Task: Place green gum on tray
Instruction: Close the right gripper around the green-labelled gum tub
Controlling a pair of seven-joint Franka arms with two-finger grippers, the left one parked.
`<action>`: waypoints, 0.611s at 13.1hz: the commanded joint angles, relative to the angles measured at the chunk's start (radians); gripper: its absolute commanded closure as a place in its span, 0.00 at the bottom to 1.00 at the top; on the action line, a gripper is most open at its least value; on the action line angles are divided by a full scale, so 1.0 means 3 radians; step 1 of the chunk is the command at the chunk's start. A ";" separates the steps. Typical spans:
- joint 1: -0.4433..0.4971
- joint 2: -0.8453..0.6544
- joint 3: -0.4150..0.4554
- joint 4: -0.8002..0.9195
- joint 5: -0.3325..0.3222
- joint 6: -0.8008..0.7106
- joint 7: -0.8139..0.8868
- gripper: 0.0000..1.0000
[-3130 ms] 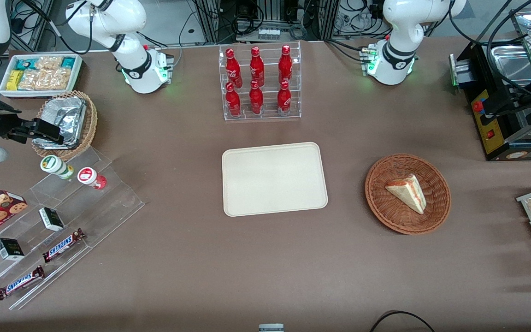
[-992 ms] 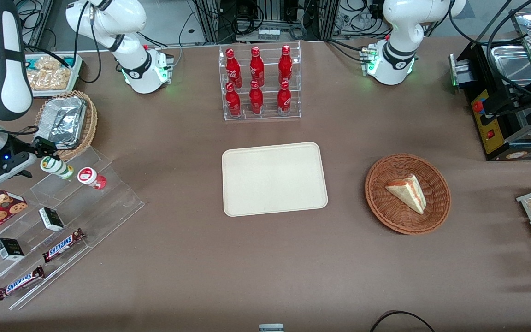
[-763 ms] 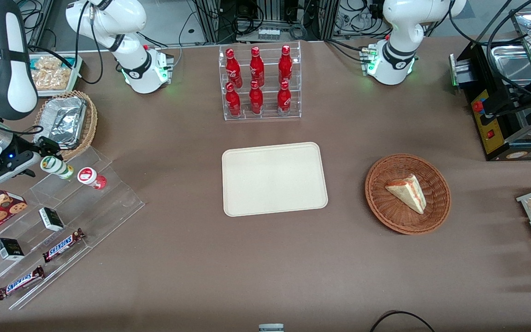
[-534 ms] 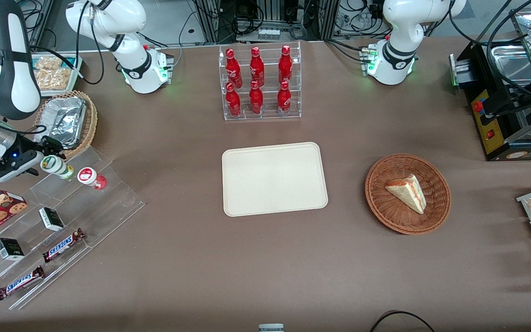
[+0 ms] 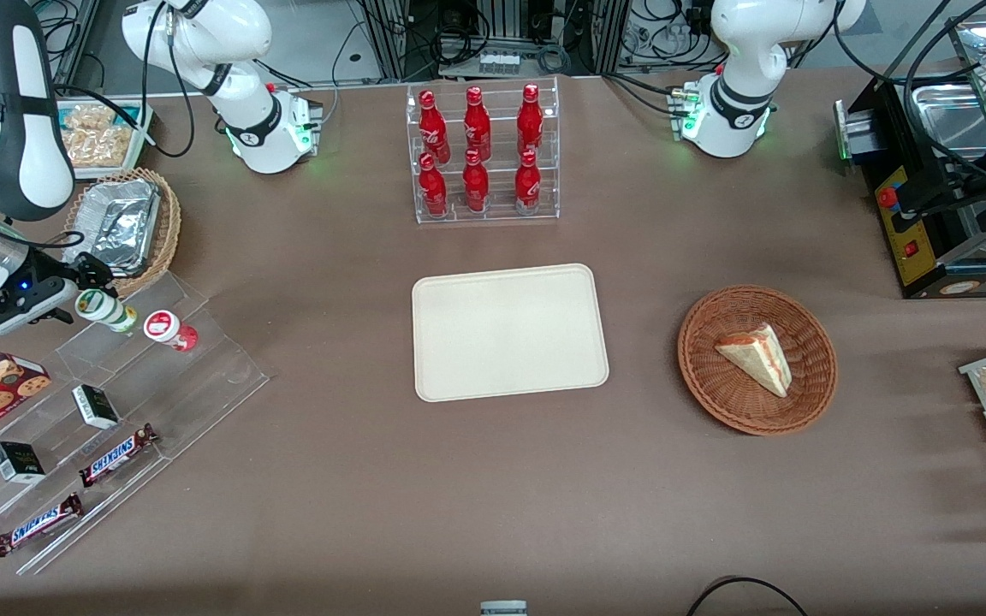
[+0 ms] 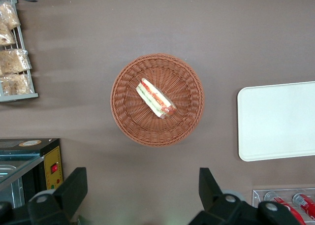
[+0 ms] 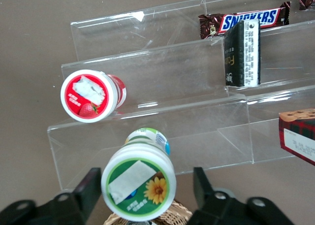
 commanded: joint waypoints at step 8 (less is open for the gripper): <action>0.0146 -0.0100 0.0022 0.0402 0.0014 -0.0591 0.0043 1.00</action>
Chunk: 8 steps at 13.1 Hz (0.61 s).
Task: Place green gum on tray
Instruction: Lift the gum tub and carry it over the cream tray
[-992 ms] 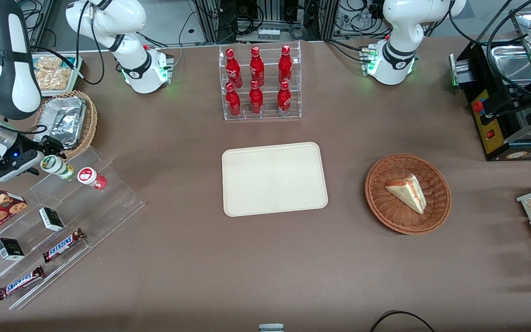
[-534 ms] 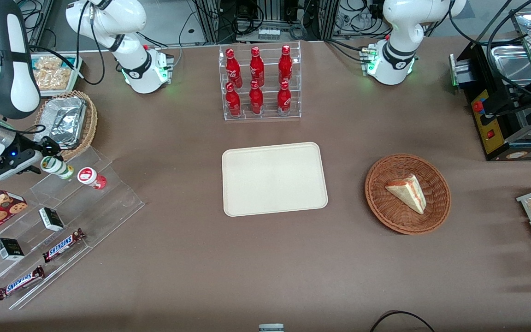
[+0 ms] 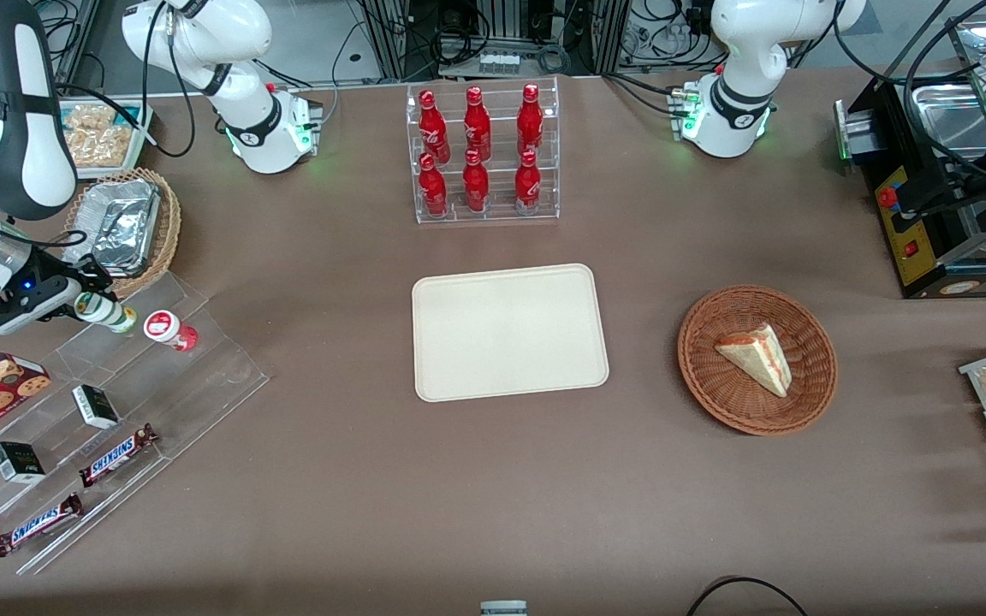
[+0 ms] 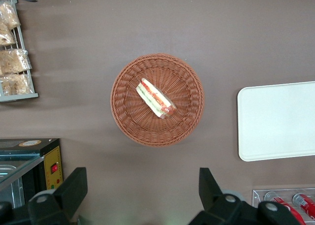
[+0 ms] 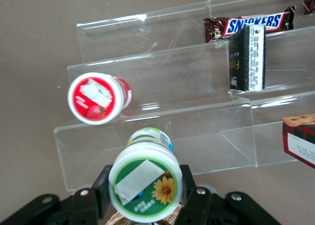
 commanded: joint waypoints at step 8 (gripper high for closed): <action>0.1161 -0.0012 -0.0005 0.1258 -0.0032 -0.1556 0.1485 1.00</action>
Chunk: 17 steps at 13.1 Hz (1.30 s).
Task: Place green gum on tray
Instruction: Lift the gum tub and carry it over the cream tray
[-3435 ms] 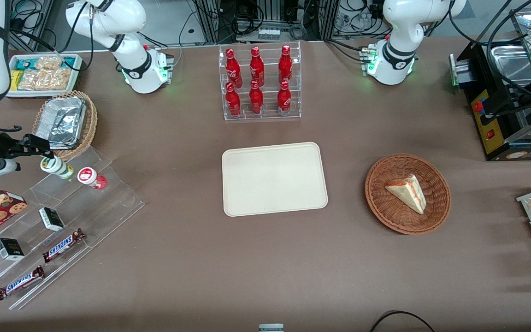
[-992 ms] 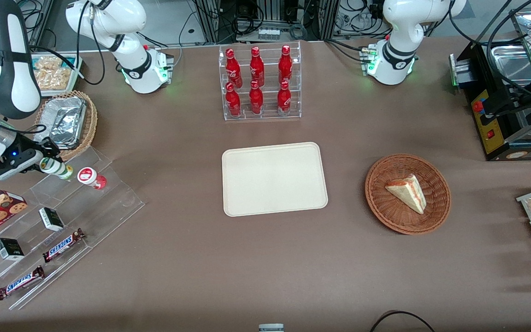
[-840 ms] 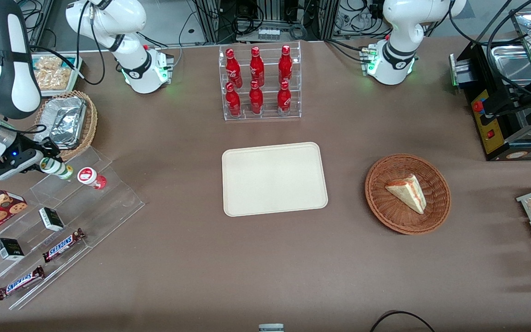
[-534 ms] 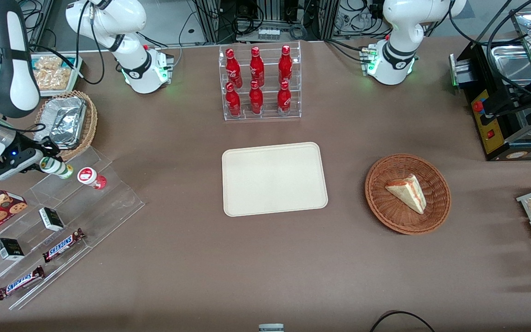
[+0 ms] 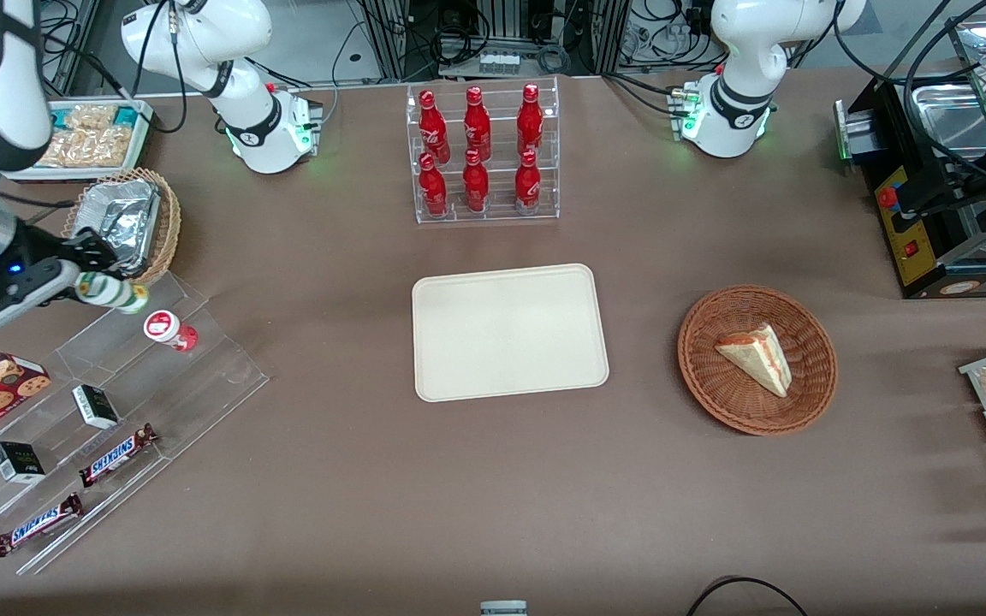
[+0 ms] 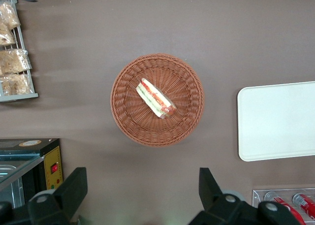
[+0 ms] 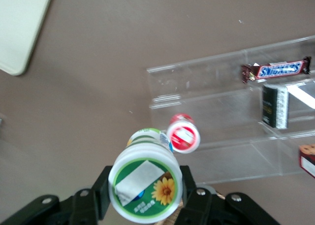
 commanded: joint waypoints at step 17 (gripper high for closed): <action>0.2423 0.1839 -0.0035 0.1314 0.0429 0.0755 0.4603 1.00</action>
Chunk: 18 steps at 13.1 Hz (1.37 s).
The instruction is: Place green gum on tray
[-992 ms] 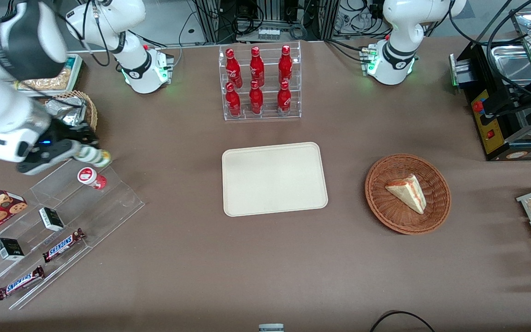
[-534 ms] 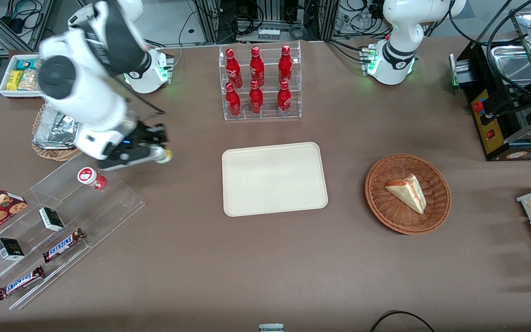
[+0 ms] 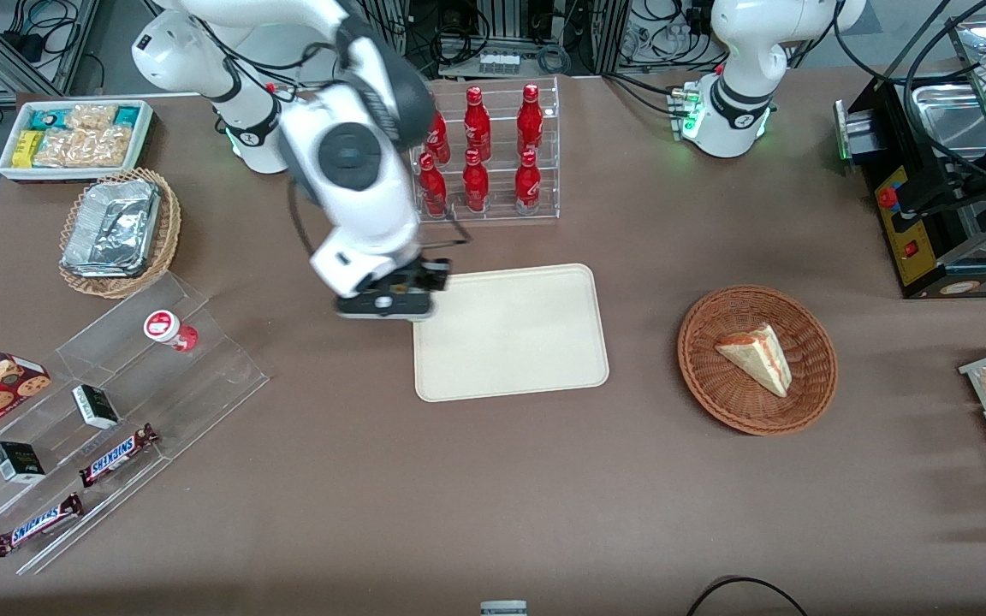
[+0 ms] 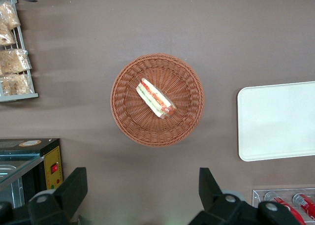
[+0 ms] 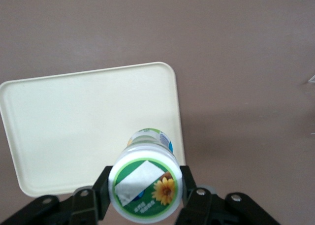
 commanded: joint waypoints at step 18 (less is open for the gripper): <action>0.0651 0.1191 -0.0049 0.0144 0.0323 0.1200 0.0929 1.00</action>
